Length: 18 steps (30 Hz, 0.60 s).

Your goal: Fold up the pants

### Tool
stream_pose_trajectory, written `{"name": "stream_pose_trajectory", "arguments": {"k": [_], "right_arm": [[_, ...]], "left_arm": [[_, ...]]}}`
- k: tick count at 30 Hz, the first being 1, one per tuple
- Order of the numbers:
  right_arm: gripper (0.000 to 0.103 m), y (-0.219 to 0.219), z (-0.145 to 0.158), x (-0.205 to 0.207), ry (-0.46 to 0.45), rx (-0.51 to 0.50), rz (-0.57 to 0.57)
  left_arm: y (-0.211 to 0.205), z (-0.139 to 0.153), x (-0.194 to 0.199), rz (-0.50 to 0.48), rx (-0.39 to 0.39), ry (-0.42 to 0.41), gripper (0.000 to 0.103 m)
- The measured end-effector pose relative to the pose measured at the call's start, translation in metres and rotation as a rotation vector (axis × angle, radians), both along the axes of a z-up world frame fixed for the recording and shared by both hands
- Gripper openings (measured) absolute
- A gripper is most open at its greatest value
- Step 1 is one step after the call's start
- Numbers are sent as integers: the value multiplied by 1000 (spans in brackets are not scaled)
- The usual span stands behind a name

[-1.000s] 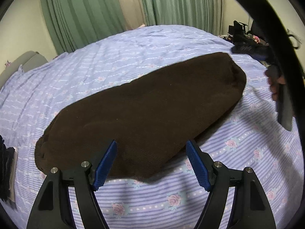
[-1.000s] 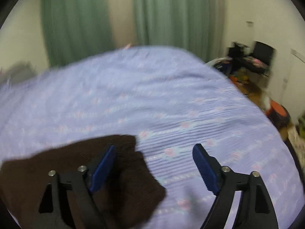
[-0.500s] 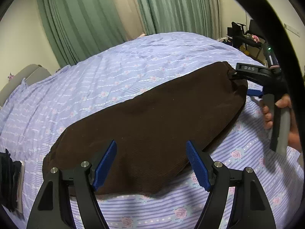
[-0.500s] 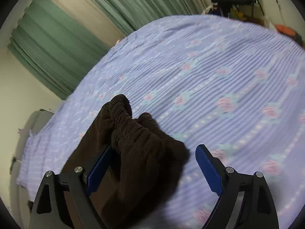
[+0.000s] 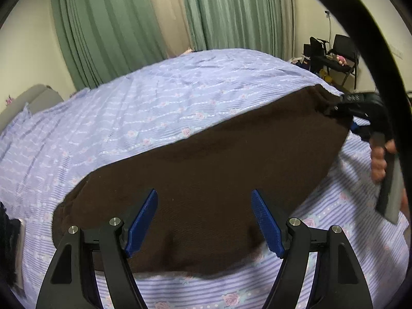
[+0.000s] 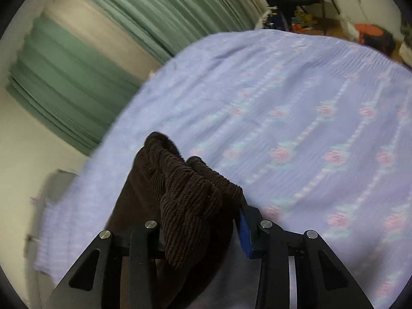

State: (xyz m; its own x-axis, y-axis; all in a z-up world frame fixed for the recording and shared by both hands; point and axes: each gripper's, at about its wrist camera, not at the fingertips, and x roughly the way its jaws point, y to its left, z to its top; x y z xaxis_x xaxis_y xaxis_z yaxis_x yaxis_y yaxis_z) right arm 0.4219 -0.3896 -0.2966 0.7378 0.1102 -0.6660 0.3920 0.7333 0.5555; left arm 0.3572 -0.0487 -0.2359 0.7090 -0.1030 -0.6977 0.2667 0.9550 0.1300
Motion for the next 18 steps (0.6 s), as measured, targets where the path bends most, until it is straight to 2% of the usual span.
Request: {"name": "stream_pose_trajectory", "arguments": {"k": [2,4,6,8,11,14,16,18], "right_arm": [[39,1,4,-8,-9,1,11],[39,7,14,-9,-10,-49,28],[39,18,23,-4,-9,-108,55],[39,22,34,-2,-16,-165,80],[39,22,42,-6,-29,-198,94],[39,34,54,-5,-28,-244,117],[39,48,65,-7,-22,-315,124],[39,56,79,-10,-35,-335,122]], "left_arm": [[2,-4,7,-7,-41,17,75],[1,-11,15,-8,-59,43,67],[2,-21,28,-10,-76,83,51],[1,-33,42,-21,-115,143,45],[-5,-59,66,-40,-147,279,45],[-2,-67,82,-38,-175,340,44],[6,-56,93,-35,-208,381,44],[23,-31,93,-3,-263,353,45]]}}
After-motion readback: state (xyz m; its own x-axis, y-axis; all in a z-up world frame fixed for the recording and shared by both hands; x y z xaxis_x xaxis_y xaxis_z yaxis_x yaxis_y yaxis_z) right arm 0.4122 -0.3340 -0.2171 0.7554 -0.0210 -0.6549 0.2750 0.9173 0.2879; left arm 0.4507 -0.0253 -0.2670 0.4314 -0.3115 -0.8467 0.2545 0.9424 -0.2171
